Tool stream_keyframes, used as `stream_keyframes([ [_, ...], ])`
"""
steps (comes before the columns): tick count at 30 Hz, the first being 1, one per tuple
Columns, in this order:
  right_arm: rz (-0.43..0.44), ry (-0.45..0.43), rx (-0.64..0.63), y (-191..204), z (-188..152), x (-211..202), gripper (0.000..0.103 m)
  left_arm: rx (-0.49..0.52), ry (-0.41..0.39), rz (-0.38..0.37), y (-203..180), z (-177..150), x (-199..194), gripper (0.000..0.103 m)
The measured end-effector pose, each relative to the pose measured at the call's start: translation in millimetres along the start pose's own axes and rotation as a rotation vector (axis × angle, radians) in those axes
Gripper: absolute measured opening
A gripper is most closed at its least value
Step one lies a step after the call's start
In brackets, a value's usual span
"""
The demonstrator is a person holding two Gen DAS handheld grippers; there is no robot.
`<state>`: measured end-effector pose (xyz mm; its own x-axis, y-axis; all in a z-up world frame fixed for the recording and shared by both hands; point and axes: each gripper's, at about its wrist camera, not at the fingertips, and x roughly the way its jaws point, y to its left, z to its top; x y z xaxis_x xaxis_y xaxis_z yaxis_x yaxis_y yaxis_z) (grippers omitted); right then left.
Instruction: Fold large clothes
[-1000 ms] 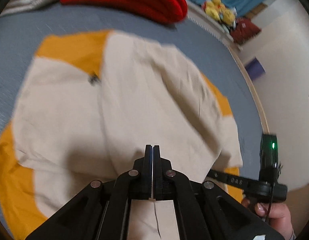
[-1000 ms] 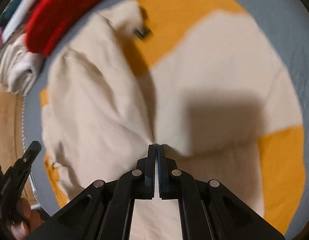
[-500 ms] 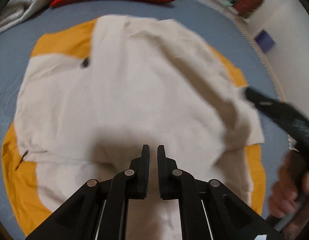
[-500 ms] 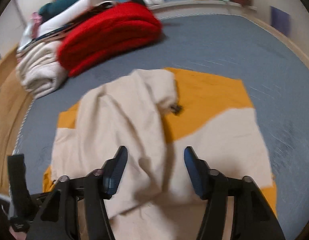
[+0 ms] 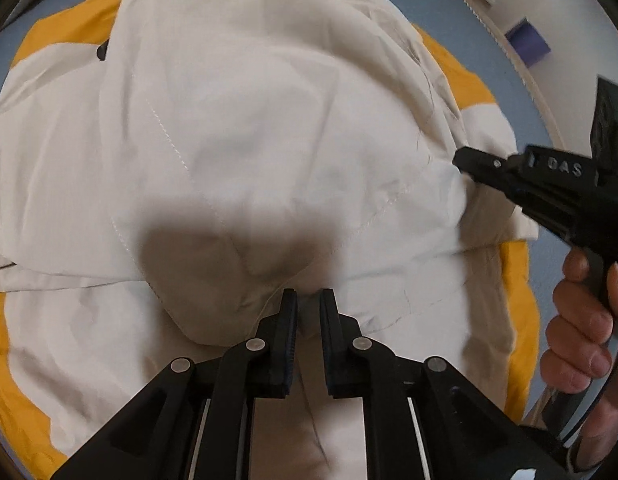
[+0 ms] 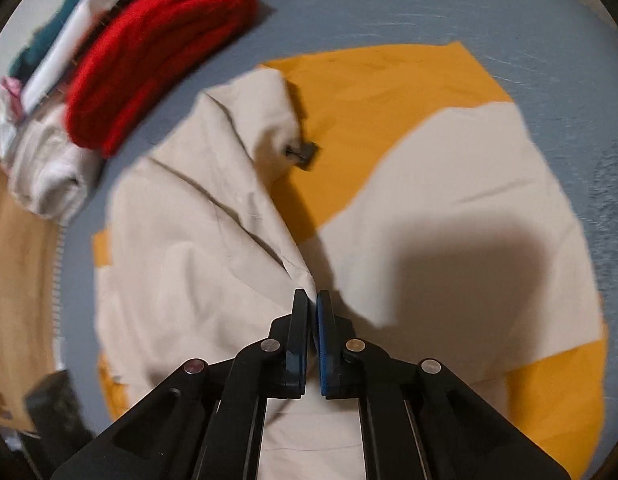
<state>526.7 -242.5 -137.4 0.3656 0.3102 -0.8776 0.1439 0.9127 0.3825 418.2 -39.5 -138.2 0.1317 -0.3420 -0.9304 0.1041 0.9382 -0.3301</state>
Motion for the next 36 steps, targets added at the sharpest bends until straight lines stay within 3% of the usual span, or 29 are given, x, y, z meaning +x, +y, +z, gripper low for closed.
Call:
stream_keyframes([
  [2, -0.043, 0.008, -0.008, 0.4, -1.9, 2.6, 0.005, -0.006, -0.006, -0.03, 1.4, 3.7, -11.9, 0.011],
  [4, -0.101, -0.01, -0.029, 3.4, -2.1, -2.1, 0.013, -0.008, -0.07, -0.057, 7.2, 6.9, -33.6, 0.012],
  [6, -0.204, -0.095, -0.057, 10.7, -1.6, -19.7, 0.015, -0.009, -0.158, -0.03, 17.0, 15.2, -57.5, 0.014],
  [8, -0.242, -0.219, -0.092, 20.2, 0.4, -45.0, 0.018, -0.03, -0.223, 0.026, 32.1, 21.3, -68.0, 0.015],
  [10, -0.199, -0.32, -0.165, 37.1, -3.2, -63.6, 0.022, -0.073, -0.212, 0.056, 52.2, 24.7, -57.6, 0.016],
  [11, -0.139, -0.337, -0.231, 49.6, -6.6, -66.1, 0.026, -0.105, -0.167, 0.072, 64.8, 24.1, -43.5, 0.017],
  [13, -0.025, -0.253, -0.338, 69.0, -13.7, -49.6, 0.032, -0.173, -0.094, 0.086, 82.2, 18.0, -22.6, 0.016],
  [14, 0.001, -0.184, -0.357, 72.8, -17.3, -34.6, 0.032, -0.193, -0.101, 0.075, 85.4, 16.2, -22.9, 0.016],
  [15, -0.027, -0.077, -0.351, 70.9, -22.5, -10.0, 0.032, -0.185, -0.108, 0.085, 83.0, 15.9, -26.9, 0.016],
  [17, -0.094, 0.027, -0.303, 57.8, -30.1, 18.0, 0.032, -0.088, -0.143, 0.119, 62.2, 16.7, -39.3, 0.016],
  [20, -0.146, -0.021, -0.31, 59.4, -35.9, 13.1, 0.032, 0.035, -0.166, 0.111, 35.9, 12.9, -44.2, 0.023],
  [22, -0.124, -0.072, -0.389, 73.4, -42.0, 2.5, 0.032, 0.075, -0.103, 0.104, 32.7, 7.1, -29.4, 0.028],
  [24, -0.116, -0.003, -0.428, 76.3, -48.0, 13.5, 0.032, 0.079, -0.02, 0.14, 38.0, 0.8, -9.5, 0.028],
  [26, -0.141, 0.075, -0.372, 59.6, -50.5, 24.3, 0.032, 0.054, -0.039, 0.154, 40.6, -2.5, -19.4, 0.028],
  [27, -0.142, 0.066, -0.333, 52.4, -48.1, 19.5, 0.032, 0.054, -0.064, 0.149, 39.5, -3.7, -32.8, 0.027],
  [29, -0.156, 0.0, -0.332, 51.6, -44.6, -5.0, 0.032, 0.077, -0.161, 0.121, 34.7, -9.5, -71.2, 0.027],
  [32, -0.153, -0.245, -0.419, 63.2, -46.0, -85.4, 0.032, 0.149, -0.369, 0.117, 23.0, -35.5, -141.1, 0.027],
  [34, -0.143, -0.435, -0.434, 67.0, -58.2, -155.8, 0.032, 0.183, -0.458, 0.13, 23.4, -56.0, -175.3, 0.027],
  [36, -0.121, -0.566, -0.413, 56.6, -73.6, -220.8, 0.032, 0.203, -0.515, 0.142, 37.2, -84.7, -205.5, 0.027],
])
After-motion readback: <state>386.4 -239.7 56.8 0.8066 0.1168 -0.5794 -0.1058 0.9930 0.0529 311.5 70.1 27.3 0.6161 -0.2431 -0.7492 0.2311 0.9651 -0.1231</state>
